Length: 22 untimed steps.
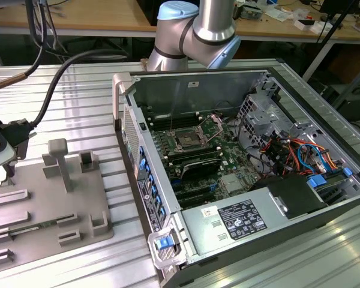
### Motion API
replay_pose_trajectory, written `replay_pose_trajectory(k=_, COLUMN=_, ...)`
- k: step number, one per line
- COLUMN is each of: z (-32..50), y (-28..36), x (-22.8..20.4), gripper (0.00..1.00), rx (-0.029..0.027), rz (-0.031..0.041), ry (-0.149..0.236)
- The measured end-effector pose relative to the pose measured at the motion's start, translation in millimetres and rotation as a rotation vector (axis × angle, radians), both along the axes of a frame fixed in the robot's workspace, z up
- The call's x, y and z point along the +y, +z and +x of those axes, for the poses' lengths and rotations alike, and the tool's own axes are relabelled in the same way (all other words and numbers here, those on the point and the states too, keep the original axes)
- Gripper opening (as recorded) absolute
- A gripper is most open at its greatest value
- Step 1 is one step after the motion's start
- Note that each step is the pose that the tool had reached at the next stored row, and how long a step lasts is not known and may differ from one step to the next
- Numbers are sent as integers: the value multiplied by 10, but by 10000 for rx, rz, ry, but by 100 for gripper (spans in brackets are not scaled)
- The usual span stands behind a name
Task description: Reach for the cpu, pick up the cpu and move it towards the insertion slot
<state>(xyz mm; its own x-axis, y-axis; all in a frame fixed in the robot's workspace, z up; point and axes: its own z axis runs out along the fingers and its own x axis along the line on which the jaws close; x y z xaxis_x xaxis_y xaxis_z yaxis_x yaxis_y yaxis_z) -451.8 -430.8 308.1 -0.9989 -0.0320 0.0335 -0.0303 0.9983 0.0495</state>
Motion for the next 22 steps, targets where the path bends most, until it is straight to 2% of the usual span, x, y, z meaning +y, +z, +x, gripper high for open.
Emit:
replay_pose_trajectory(k=3, z=0, y=64, x=0, gripper=55, rx=-1, rz=-3, ry=0)
replay_pose_trajectory(k=15, z=0, y=215, x=0, gripper=55, rx=0, rz=-17, ry=0)
replay_pose_trajectory(k=22, z=0, y=333, x=0, gripper=55, rx=-1, rz=-22, ry=0)
